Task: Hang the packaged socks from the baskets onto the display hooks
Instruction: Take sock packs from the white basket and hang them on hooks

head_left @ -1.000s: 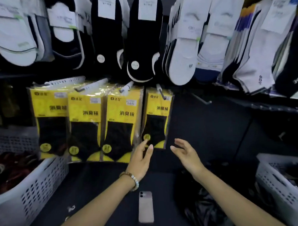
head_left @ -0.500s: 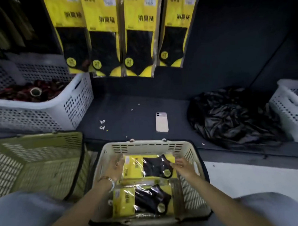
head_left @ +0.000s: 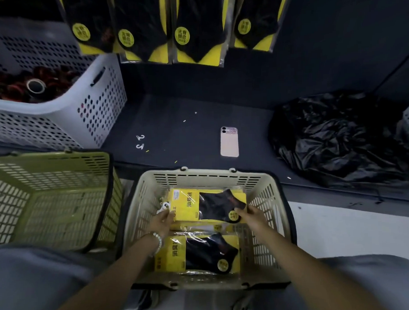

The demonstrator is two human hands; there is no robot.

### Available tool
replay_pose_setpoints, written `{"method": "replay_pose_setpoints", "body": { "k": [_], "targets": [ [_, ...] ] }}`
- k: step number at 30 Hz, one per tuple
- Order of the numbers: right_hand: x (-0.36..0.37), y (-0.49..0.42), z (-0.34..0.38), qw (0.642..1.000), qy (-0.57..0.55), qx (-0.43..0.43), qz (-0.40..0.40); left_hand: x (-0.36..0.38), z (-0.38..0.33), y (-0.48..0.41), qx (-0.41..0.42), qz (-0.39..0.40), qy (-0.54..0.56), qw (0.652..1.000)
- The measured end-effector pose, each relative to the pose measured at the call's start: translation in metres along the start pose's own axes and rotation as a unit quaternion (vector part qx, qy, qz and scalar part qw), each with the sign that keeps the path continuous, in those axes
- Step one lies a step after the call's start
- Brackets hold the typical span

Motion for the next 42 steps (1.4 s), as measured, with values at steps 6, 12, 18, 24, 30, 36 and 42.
{"method": "replay_pose_setpoints", "body": {
  "k": [6, 12, 18, 24, 30, 36, 42],
  "targets": [
    [-0.002, -0.002, 0.005, 0.998, -0.069, 0.006, -0.003, -0.016, -0.011, -0.005, 0.017, -0.060, 0.053, 0.997],
    [0.019, 0.013, 0.015, 0.984, -0.150, -0.014, 0.098, -0.026, -0.009, 0.000, -0.038, -0.004, 0.307, 0.951],
    [0.040, 0.044, 0.047, 0.961, -0.173, -0.081, 0.200, -0.030, -0.054, 0.019, 0.072, 0.069, 0.483, 0.870],
    [0.050, 0.060, 0.058, 0.965, -0.128, -0.097, 0.205, -0.019, -0.073, 0.027, 0.099, 0.098, 0.491, 0.860],
    [0.064, 0.065, 0.026, 0.961, -0.103, -0.001, 0.257, 0.020, -0.039, 0.032, -0.024, 0.142, 0.418, 0.897],
    [0.067, 0.063, 0.000, 0.972, -0.035, 0.042, 0.227, 0.032, 0.010, 0.016, -0.095, 0.064, 0.441, 0.890],
    [0.032, 0.052, 0.030, 0.992, 0.070, -0.093, 0.044, 0.033, 0.014, 0.020, -0.062, 0.037, 0.426, 0.902]
  ]
}}
Point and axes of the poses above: each hand's wrist, its own y-axis away from the middle knuckle, its own x-axis out of the palm, z = x × y, the point moved 8 cm from there along -y, towards the middle knuckle, and after that the axes turned 11 degrees about z, right-handed, at the moved point
